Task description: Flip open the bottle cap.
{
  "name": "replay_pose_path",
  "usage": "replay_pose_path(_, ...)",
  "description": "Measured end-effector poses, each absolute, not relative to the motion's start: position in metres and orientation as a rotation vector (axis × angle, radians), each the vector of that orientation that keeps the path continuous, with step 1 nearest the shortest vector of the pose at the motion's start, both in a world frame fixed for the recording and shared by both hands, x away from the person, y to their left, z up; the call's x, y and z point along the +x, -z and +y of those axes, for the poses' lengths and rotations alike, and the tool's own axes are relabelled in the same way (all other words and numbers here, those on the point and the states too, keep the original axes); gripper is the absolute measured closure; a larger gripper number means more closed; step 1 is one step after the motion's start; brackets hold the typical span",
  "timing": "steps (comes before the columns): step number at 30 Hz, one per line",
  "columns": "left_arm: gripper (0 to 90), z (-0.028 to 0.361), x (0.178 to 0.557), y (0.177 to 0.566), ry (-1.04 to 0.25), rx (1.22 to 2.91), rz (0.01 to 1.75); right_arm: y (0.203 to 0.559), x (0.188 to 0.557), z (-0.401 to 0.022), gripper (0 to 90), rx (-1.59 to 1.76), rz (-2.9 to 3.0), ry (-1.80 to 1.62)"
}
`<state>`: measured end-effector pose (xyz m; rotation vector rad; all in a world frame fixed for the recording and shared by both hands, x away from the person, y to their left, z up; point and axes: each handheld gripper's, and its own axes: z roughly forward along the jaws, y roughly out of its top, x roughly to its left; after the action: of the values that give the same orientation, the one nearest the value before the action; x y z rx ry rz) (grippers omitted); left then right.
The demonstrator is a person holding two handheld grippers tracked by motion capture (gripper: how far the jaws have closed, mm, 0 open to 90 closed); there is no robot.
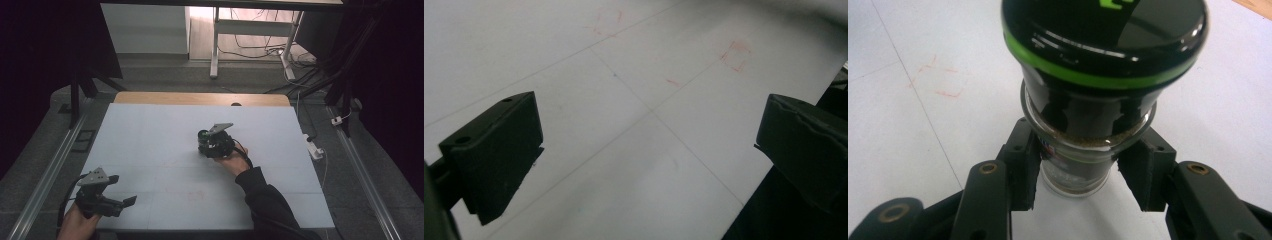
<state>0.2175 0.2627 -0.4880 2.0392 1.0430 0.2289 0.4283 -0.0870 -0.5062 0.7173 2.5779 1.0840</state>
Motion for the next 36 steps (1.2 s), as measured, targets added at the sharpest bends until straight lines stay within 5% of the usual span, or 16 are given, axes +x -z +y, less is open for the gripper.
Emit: replay_pose_path(36, 0.0, 0.194, 0.319, 0.474, -0.237, 2.065, 0.882, 0.506, 0.429, -0.087, 52.8, 0.719, 2.584, -1.086)
